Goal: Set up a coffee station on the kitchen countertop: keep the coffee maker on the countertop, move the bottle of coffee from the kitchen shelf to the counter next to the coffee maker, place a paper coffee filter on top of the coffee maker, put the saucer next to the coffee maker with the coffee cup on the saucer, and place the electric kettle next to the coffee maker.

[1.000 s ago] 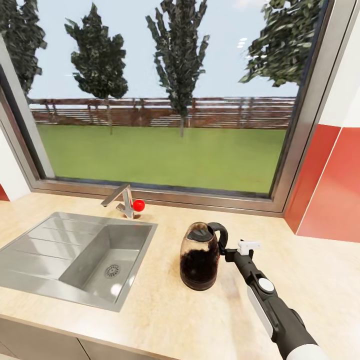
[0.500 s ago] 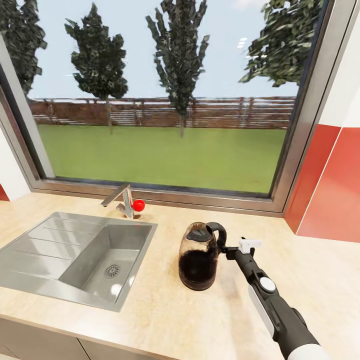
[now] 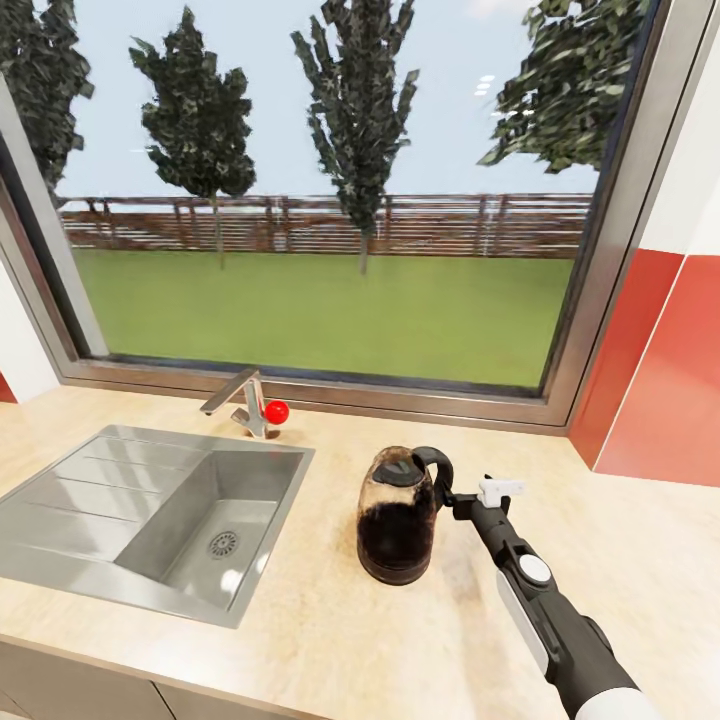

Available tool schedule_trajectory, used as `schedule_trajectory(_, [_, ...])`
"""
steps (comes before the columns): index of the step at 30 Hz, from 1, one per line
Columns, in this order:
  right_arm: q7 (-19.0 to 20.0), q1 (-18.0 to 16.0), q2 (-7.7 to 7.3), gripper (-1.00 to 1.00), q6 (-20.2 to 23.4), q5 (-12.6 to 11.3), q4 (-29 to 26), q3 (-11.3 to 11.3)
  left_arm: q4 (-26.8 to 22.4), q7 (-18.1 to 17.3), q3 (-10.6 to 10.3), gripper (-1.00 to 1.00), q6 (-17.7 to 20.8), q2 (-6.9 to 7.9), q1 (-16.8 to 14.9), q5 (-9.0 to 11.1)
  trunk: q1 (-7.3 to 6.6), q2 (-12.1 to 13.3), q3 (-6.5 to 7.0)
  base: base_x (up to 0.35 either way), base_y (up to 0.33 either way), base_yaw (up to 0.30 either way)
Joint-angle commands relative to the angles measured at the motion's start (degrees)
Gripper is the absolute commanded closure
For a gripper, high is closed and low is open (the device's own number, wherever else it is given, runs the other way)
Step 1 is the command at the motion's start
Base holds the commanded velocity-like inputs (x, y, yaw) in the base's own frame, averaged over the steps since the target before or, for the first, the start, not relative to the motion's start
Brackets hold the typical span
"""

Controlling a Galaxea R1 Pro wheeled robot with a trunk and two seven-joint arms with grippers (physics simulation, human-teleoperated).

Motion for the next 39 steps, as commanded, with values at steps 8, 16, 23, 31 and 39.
schedule_trajectory(8, [0.2,-0.1,-0.02,-1.0,-0.2,0.9,0.1,0.2,0.2,0.0,-0.5,-1.0,-0.3,-0.02,-0.1,0.5,0.03,-0.1,-0.12,0.04,0.016,0.0])
schedule_trajectory(16, [0.2,-0.1,-0.01,-1.0,-0.2,2.2,0.1,0.2,0.2,0.0,-0.5,-1.0,-0.3,-0.02,-0.1,0.5,0.03,-0.1,-0.12,0.052,0.029,0.0])
schedule_trajectory(23, [0.2,-0.1,-0.01,-1.0,-0.2,2.3,0.2,0.2,0.2,0.0,-0.5,-1.0,-0.3,-0.02,-0.1,0.6,0.03,-0.1,-0.12,0.002,0.001,0.0])
schedule_trajectory(31, [0.2,-0.1,-0.01,-1.0,-0.2,2.3,0.2,0.2,0.2,0.0,-0.5,-1.0,-0.3,-0.02,-0.1,0.6,0.03,-0.1,-0.12,0.001,0.0,0.0])
schedule_trajectory(39, [0.2,-0.1,-0.01,-1.0,-0.2,2.3,0.2,0.2,0.2,0.1,-0.5,-1.0,-0.3,-0.02,-0.1,0.6,0.03,-0.1,-0.12,0.036,0.0,0.0])
